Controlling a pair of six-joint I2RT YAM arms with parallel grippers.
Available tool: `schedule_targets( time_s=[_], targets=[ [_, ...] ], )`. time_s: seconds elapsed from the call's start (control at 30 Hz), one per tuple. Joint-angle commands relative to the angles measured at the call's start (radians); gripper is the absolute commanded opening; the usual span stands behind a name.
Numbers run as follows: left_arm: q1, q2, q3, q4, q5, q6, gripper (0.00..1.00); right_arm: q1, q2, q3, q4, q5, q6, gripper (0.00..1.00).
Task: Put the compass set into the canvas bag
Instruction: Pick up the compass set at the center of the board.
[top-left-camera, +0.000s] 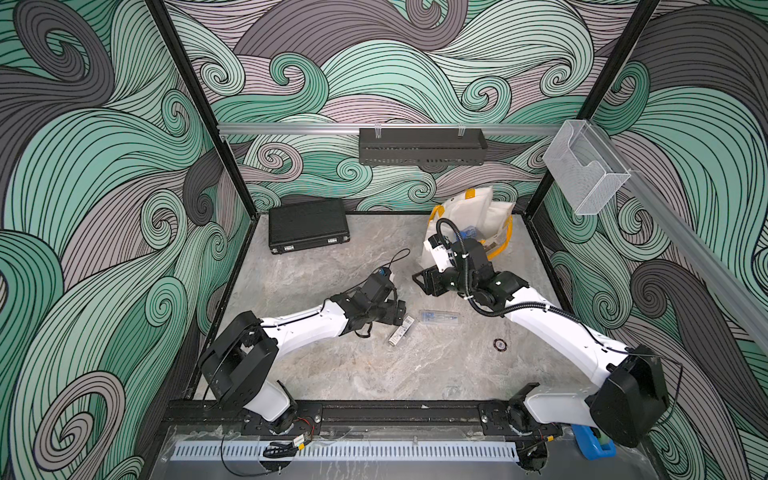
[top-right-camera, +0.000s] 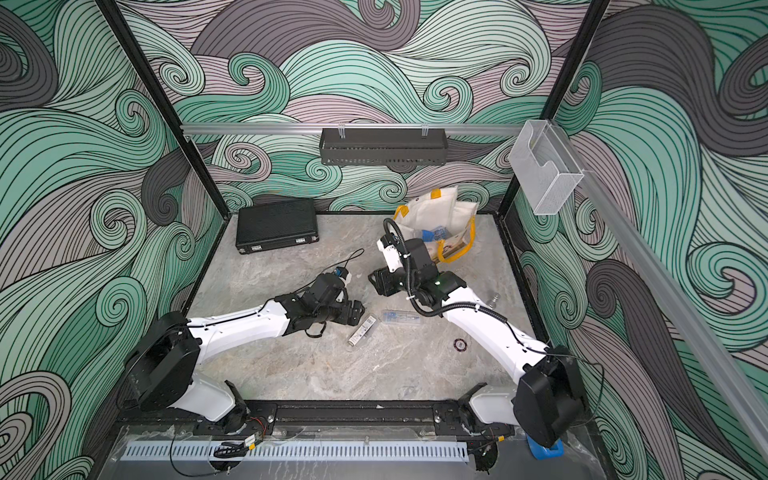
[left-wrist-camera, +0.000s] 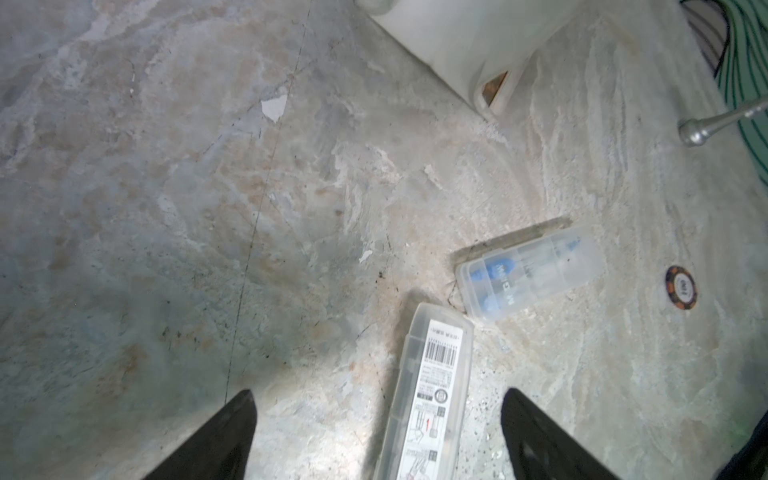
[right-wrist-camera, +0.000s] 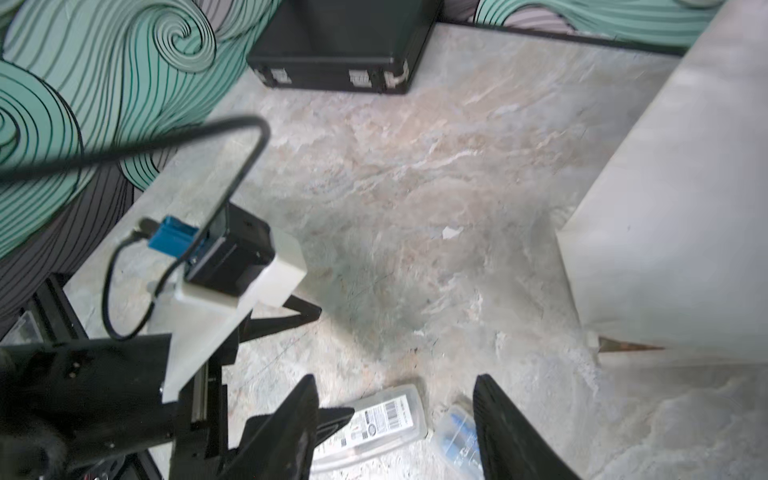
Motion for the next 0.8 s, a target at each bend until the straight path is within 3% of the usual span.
schedule_targets(
  time_s=[0.0,0.3,0.47,0.77],
  targets=[
    [-0.027,-0.001,0.049,-0.136,0.041,0.050,0.91,0.005,0.005,-0.033,-0.033,0.017,0.047,0.60],
    [-0.136,0.121,0.179,-0.367,0.067,0.180,0.87,-0.009,0.071,-0.049,-0.086,0.037,0.110,0.60],
    [-0.149,0.183,0.235,-0.432,0.080,0.220,0.85,-0.073,0.105,-0.060,-0.086,-0.028,0.160,0.60],
    [-0.154,0.295,0.324,-0.522,0.031,0.217,0.80,-0.161,0.091,-0.112,-0.054,-0.029,0.218,0.60]
  ],
)
